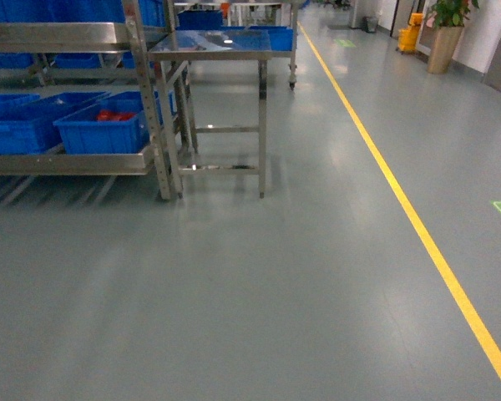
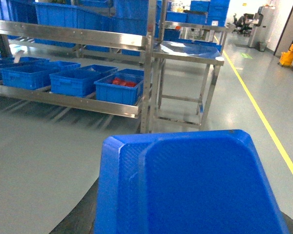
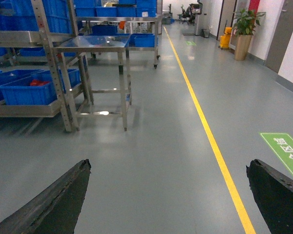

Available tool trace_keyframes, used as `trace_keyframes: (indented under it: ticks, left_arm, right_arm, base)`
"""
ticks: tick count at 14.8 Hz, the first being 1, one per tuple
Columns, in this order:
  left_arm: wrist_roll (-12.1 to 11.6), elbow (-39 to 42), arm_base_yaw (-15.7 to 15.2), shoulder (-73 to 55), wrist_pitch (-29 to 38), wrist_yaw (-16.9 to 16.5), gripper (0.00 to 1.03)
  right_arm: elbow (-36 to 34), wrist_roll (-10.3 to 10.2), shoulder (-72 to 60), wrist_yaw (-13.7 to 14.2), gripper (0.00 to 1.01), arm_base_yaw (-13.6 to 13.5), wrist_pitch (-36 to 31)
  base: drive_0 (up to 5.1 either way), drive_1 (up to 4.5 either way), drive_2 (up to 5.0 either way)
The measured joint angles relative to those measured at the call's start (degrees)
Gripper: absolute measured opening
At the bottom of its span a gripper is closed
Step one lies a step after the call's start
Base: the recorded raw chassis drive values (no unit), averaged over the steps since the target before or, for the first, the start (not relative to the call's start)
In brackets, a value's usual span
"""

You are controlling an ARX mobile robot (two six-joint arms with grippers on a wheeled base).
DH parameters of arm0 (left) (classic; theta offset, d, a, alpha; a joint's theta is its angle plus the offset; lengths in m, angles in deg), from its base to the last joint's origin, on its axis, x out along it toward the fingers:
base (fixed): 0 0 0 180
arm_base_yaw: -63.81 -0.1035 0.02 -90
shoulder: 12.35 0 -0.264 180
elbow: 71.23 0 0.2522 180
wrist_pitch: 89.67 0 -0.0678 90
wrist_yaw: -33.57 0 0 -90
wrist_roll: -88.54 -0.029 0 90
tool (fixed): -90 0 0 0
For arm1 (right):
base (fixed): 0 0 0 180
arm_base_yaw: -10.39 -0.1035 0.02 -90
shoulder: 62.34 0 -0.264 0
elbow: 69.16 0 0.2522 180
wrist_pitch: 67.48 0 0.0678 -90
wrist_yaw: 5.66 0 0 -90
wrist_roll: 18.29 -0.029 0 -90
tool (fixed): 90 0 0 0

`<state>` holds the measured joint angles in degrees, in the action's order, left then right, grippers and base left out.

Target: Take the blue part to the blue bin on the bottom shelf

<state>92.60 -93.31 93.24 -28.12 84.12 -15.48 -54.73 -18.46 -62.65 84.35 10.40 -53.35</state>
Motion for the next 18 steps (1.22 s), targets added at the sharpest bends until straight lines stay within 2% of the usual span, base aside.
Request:
trace_keyframes:
  ticks: [18]
  left_arm:
    - [0.02,0.00,0.00,0.00,-0.09,0.00,0.44]
  right_arm:
    - [0.00,0.00,0.00,0.00,0.98,0.00,-0.02]
  base:
    - [0.0,4.16,-4.1]
